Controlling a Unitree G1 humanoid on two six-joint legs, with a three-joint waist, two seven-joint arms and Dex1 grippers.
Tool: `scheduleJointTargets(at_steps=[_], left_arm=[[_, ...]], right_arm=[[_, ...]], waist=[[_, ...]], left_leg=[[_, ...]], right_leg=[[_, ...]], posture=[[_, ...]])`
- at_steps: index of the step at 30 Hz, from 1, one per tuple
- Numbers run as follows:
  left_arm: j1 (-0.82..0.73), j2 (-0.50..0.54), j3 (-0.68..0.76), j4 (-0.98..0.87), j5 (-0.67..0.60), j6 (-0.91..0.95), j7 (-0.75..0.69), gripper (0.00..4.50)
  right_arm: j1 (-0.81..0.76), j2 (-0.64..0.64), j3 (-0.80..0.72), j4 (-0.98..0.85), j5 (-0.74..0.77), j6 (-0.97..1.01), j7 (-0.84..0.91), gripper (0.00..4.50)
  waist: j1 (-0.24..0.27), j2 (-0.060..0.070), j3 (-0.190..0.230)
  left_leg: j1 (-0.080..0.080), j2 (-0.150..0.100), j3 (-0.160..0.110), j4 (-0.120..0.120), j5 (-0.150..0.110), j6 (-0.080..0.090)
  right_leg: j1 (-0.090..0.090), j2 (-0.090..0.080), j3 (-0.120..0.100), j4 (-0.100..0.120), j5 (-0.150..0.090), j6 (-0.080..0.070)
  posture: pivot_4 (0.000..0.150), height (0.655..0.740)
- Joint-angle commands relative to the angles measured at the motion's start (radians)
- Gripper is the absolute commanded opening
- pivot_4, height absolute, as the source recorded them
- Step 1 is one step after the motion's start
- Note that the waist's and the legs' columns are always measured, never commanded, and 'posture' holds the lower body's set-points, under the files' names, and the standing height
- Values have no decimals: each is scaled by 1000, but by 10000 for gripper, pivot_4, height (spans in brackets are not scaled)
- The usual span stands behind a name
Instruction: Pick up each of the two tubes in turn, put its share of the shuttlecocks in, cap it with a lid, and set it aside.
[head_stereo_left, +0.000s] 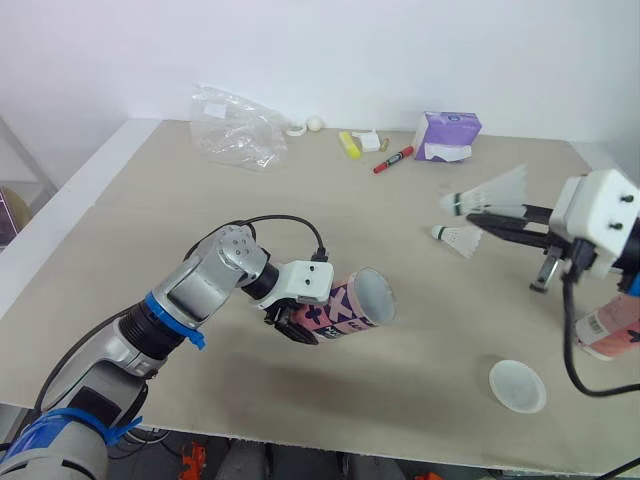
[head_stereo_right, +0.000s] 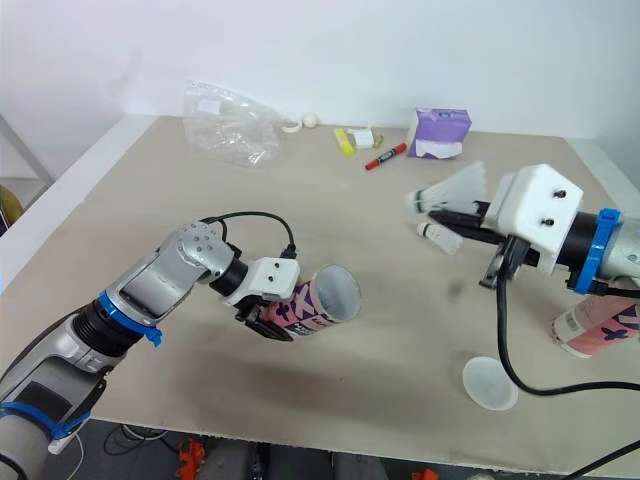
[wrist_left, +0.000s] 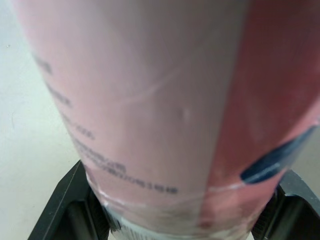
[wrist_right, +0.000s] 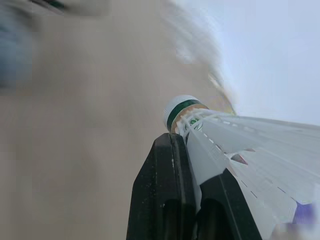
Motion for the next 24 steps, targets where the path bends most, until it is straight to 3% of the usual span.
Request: scheduleJointTargets(at_steps=[1, 4, 10, 20, 21, 24], left_arm=[[4, 0, -30, 37, 24, 1, 9, 28383], [1, -4, -30, 45, 25, 0, 9, 28383], [-1, -12, -27, 47, 27, 4, 15, 28383], [17, 1, -20, 22, 27, 21, 24, 28383], [18, 1, -20, 21, 27, 22, 25, 28383], [19, 3, -20, 19, 26, 24, 28, 28383]], right_arm=[[-21, -29, 26, -94, 48, -4, 55, 507], [-51, -10, 96, -163, 80, 11, 36, 507], [-66, 40, 241, -148, -32, -49, 33, 507], [-139, 95, 324, -119, -58, -61, 57, 507], [-147, 93, 321, -126, -37, -43, 62, 7074], [-150, 76, 301, -133, -1, -9, 80, 19726]], waist=[[0, -3, 0], [0, -5, 0], [2, -6, 0], [2, -6, 0], [2, -6, 0], [3, -6, 0]], left_leg=[[0, 0, 0, 0, 0, 0], [0, 0, 1, 0, 0, 0], [-1, -1, 1, 1, 0, 0], [-2, -3, 1, 1, 0, 0], [-2, -2, 1, 1, 0, 0], [-2, -2, 0, 1, 0, 0]], right_leg=[[0, 0, 0, 0, 0, 0], [0, -2, 0, 0, 0, 0], [-1, -2, 0, 0, 0, 0], [-1, -4, 0, 0, 0, 0], [-1, -4, 0, 0, 0, 0], [-1, -4, -1, 0, 0, 0]], posture=[[1500, 7400], [1500, 7400], [1500, 7400], [1500, 7400], [1500, 7400], [1500, 7400]])
